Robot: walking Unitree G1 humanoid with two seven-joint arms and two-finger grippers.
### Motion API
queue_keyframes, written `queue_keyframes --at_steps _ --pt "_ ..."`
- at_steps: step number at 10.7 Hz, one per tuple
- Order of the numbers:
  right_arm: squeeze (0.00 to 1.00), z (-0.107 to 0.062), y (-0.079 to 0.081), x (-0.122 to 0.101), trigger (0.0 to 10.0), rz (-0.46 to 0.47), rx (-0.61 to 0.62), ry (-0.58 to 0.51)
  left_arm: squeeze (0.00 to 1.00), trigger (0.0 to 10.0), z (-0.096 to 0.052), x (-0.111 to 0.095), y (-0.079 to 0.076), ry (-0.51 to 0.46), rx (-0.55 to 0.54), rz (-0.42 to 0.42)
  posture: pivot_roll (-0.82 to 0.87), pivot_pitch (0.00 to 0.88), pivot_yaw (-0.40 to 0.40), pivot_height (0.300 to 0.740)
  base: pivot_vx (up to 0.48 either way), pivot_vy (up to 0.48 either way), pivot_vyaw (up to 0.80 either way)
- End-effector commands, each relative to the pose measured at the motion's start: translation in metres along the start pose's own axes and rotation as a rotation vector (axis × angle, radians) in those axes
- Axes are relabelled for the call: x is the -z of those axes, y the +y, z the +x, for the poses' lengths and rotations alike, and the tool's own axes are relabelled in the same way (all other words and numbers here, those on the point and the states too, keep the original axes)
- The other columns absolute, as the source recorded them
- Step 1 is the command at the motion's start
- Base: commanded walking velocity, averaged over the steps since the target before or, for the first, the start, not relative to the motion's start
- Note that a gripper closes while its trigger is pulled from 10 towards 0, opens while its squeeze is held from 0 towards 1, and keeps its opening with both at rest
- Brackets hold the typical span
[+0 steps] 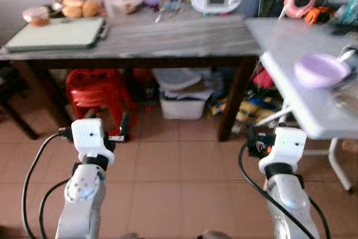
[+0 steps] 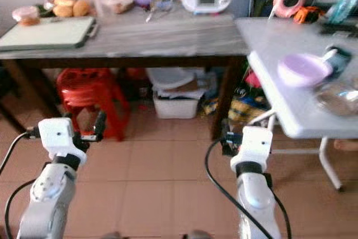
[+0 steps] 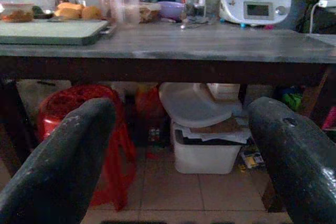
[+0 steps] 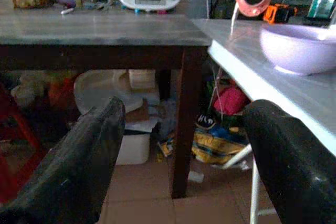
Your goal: Setting the table
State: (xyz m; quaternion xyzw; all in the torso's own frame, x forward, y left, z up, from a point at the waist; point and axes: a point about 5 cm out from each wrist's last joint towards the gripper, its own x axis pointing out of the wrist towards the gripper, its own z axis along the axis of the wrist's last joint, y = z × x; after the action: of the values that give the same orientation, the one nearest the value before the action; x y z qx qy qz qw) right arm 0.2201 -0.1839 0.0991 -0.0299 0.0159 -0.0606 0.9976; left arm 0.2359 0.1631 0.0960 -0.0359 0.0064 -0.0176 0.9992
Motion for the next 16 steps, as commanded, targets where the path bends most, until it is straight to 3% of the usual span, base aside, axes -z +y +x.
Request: queue_keyframes --at_steps 1,9,13,16 --pt "0.0 0.001 -0.002 0.0 10.0 0.004 0.0 -0.001 0.0 10.0 0.002 0.0 -0.003 0.006 0.017 -0.002 0.0 0.0 0.034 0.74 0.0 -0.461 0.0" --pt "0.0 0.003 0.0 0.001 10.0 0.032 -0.024 -0.003 0.0 10.0 0.004 -0.002 -0.005 0.013 0.033 0.011 0.01 0.0 0.032 0.74 0.0 -0.447 0.0" --pt "0.0 0.004 -0.001 0.002 10.0 0.043 -0.015 0.004 0.0 10.0 0.006 -0.002 -0.008 0.005 0.037 0.032 0.01 0.0 0.027 0.74 0.0 0.0 0.0" --pt "0.0 0.004 0.001 0.003 10.0 0.031 -0.024 0.003 0.0 10.0 0.011 -0.012 -0.013 -0.052 0.072 0.052 0.01 0.0 0.025 0.74 0.092 0.0 0.0"
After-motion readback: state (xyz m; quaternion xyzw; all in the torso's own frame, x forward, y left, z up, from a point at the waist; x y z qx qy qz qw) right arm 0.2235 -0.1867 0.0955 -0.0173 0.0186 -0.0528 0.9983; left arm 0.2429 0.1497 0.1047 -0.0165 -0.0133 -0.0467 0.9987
